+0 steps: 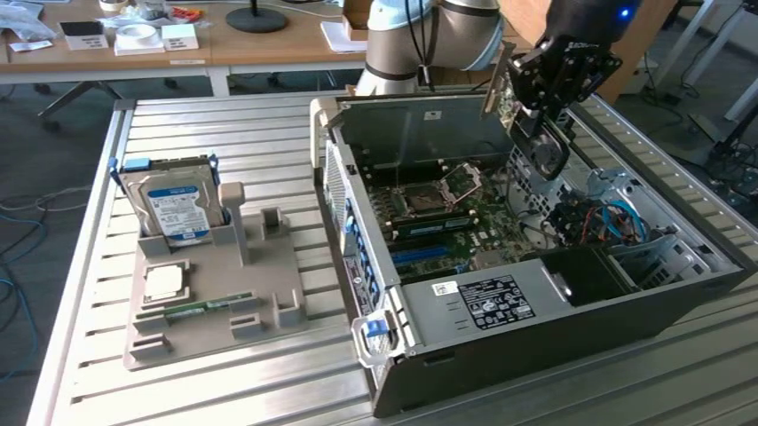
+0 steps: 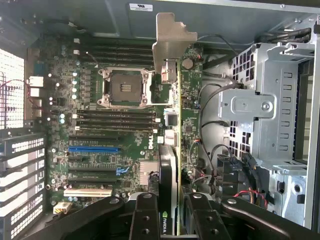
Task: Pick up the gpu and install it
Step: 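Pick up the gpu and move the gpu toward the slot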
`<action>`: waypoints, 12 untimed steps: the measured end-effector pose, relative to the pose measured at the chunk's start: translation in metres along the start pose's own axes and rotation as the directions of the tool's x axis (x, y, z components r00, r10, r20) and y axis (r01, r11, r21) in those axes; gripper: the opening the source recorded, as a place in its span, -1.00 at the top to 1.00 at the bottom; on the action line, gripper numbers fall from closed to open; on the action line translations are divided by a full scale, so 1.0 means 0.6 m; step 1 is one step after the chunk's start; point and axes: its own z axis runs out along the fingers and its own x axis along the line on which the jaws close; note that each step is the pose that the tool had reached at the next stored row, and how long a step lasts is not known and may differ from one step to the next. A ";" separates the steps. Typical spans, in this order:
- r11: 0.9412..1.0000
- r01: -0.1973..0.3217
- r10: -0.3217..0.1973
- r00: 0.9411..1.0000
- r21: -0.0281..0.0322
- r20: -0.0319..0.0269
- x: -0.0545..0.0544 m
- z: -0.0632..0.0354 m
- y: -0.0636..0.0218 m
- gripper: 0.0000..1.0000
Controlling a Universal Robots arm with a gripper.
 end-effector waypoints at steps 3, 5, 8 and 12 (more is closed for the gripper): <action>1.000 0.000 0.000 1.000 0.000 0.000 0.000 0.000 0.000 0.47; 1.000 0.000 0.000 1.000 0.000 0.000 0.000 0.000 0.000 0.47; 1.000 0.000 0.000 1.000 0.000 0.000 0.000 0.000 0.000 0.47; 1.000 0.000 0.000 1.000 0.000 0.000 0.000 0.000 0.000 0.47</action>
